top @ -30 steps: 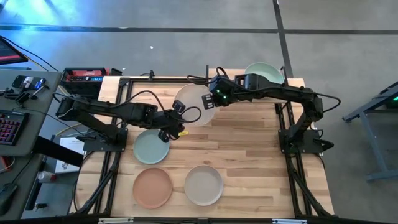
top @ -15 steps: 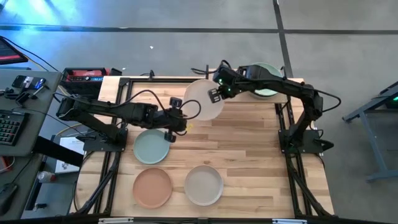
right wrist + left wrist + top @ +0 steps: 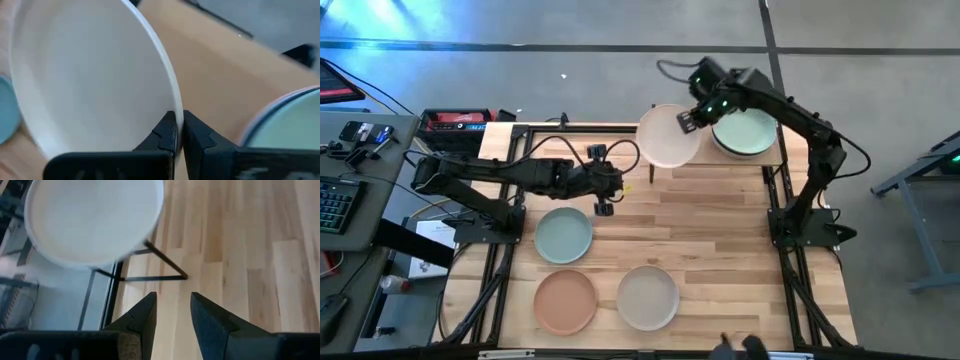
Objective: Place and stack plates onto a shelf
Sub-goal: Put the white plate on the shelf
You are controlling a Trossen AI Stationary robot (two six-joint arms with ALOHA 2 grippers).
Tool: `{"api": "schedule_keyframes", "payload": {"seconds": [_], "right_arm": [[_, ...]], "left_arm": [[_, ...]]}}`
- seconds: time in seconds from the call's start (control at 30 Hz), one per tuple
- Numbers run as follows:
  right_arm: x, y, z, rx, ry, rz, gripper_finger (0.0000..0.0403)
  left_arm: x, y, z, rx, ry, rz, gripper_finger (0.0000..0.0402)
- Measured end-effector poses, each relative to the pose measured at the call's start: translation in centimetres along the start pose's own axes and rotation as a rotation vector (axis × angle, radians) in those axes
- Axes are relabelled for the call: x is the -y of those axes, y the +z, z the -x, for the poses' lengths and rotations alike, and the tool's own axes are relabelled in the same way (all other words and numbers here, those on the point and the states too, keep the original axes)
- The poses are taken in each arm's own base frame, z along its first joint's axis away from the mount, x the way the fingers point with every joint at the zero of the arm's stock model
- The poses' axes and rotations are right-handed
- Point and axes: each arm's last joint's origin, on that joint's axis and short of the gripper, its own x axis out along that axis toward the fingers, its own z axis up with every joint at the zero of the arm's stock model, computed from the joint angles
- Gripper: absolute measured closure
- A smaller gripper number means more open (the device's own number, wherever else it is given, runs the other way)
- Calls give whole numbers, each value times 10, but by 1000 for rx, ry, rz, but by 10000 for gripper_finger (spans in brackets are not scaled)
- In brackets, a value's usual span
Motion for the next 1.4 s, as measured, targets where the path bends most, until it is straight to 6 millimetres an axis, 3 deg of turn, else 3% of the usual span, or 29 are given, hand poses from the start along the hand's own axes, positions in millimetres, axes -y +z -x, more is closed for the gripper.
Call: {"api": "schedule_keyframes", "payload": {"seconds": [0.23, 0.43, 0.97, 1.4], "right_arm": [[47, 13, 3, -8, -18, 56, 403], [65, 16, 5, -17, -38, 79, 403], [36, 8, -4, -51, -116, 129, 403], [31, 13, -25, -66, -144, 122, 403]], "left_arm": [[-14, -5, -7, -27, 36, 111, 293], [-27, -9, -13, -49, 68, 192, 293], [-44, -16, -20, -77, 116, 267, 293], [-44, -16, -20, -77, 115, 266, 293]]}}
